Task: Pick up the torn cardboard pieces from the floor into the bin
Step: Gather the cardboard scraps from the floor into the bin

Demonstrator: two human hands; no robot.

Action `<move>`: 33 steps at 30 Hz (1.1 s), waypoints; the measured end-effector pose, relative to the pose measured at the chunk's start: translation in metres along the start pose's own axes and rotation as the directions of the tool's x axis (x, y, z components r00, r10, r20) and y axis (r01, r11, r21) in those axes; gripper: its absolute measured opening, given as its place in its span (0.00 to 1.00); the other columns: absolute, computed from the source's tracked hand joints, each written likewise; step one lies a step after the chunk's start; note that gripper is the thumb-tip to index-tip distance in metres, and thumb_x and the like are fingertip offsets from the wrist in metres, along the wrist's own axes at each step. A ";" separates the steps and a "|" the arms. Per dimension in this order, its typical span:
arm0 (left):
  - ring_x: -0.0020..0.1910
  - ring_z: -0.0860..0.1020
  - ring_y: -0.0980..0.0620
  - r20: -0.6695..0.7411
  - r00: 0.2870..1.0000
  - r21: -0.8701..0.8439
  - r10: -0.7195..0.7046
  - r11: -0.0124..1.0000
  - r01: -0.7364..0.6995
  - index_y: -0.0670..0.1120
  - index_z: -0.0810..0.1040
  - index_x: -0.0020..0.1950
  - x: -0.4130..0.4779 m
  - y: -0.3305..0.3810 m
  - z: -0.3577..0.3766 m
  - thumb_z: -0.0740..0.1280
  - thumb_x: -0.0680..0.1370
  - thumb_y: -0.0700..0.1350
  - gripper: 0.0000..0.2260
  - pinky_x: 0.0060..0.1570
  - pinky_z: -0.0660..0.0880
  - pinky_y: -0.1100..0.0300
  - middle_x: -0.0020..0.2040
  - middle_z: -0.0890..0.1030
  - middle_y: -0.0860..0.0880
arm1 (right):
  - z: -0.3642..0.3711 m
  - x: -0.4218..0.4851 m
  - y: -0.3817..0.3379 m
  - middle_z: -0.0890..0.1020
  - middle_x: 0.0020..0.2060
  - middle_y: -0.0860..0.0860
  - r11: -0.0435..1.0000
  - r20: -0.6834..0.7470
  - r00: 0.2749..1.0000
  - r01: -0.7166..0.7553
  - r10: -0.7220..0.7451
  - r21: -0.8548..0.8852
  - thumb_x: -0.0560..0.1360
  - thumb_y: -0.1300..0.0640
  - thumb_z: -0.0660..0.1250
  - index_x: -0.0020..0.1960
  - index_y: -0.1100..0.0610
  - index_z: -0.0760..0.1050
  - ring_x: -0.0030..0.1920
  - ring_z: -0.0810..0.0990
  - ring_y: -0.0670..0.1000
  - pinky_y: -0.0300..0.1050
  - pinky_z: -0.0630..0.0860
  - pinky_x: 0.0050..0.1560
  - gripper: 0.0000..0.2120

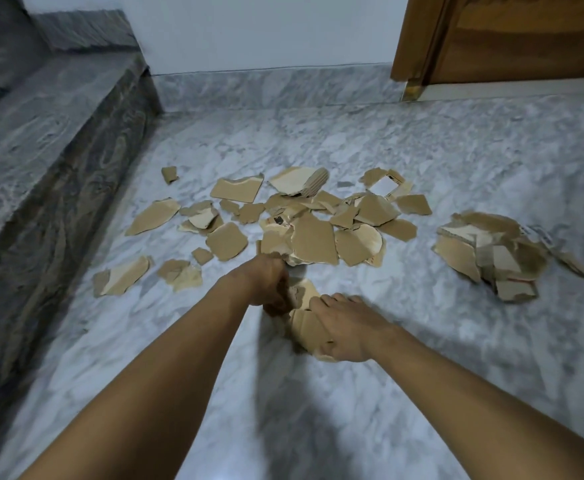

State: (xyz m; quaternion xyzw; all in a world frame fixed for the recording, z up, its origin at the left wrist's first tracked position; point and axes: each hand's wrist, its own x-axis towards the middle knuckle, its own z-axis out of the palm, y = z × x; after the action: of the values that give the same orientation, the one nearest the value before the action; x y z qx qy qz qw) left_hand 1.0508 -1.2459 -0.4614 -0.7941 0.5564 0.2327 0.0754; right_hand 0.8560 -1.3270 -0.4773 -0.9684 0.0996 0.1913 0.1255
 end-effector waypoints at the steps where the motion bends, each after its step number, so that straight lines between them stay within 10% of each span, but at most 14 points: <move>1: 0.57 0.74 0.43 0.000 1.000 0.000 0.021 1.000 -0.021 0.46 0.80 0.61 0.003 0.002 0.004 0.76 0.70 0.51 0.21 0.57 0.76 0.51 0.63 0.73 0.44 | -0.001 -0.002 0.005 0.74 0.51 0.52 0.997 0.029 0.999 -0.025 0.023 0.071 0.74 0.49 0.71 0.56 0.54 0.61 0.47 0.72 0.55 0.49 0.67 0.41 0.21; 4: 0.66 0.66 0.41 0.001 1.000 0.002 0.028 1.000 -0.028 0.51 0.71 0.72 0.004 0.006 0.020 0.75 0.70 0.55 0.32 0.67 0.69 0.49 0.71 0.63 0.45 | -0.003 -0.007 0.023 0.74 0.43 0.52 0.956 0.126 0.985 -0.143 0.114 0.256 0.73 0.55 0.74 0.57 0.52 0.56 0.41 0.75 0.56 0.49 0.70 0.35 0.27; 10: 0.67 0.66 0.40 0.042 0.997 -0.081 -0.070 0.994 0.073 0.51 0.61 0.76 0.004 0.005 0.033 0.74 0.72 0.58 0.37 0.66 0.69 0.48 0.72 0.57 0.43 | -0.002 -0.007 0.051 0.77 0.59 0.50 0.925 0.319 0.929 -0.275 0.186 0.261 0.71 0.53 0.75 0.67 0.51 0.65 0.58 0.77 0.54 0.47 0.75 0.50 0.29; 19: 0.47 0.75 0.47 0.050 0.999 -0.311 -0.018 0.950 0.032 0.50 0.64 0.54 0.006 0.014 0.031 0.71 0.76 0.53 0.17 0.44 0.71 0.56 0.49 0.78 0.48 | -0.005 -0.008 0.063 0.80 0.52 0.50 0.839 0.336 0.921 -0.335 0.196 0.429 0.69 0.54 0.73 0.60 0.53 0.71 0.51 0.80 0.53 0.45 0.75 0.42 0.22; 28: 0.37 0.78 0.53 -0.071 0.988 -0.672 0.135 0.726 -0.148 0.52 0.57 0.62 0.080 0.117 -0.042 0.71 0.74 0.37 0.27 0.36 0.78 0.55 0.42 0.79 0.48 | -0.032 -0.075 0.170 0.82 0.52 0.53 0.766 0.325 0.874 -0.477 0.362 0.431 0.67 0.50 0.75 0.60 0.55 0.75 0.51 0.82 0.54 0.50 0.80 0.48 0.23; 33: 0.44 0.79 0.51 -0.011 0.996 -0.476 0.091 0.875 -0.085 0.51 0.80 0.46 0.127 0.201 -0.113 0.78 0.70 0.47 0.09 0.36 0.74 0.65 0.43 0.81 0.51 | -0.069 -0.146 0.250 0.80 0.49 0.53 0.581 0.357 0.769 -0.637 0.531 0.507 0.67 0.53 0.72 0.63 0.56 0.72 0.45 0.81 0.52 0.45 0.79 0.40 0.26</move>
State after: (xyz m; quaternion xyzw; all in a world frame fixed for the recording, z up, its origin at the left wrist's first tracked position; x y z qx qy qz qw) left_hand 0.9333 -1.4701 -0.3919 -0.7607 0.5172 0.3702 -0.1293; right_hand 0.6873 -1.5629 -0.4090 -0.7687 0.4577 0.2599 0.3635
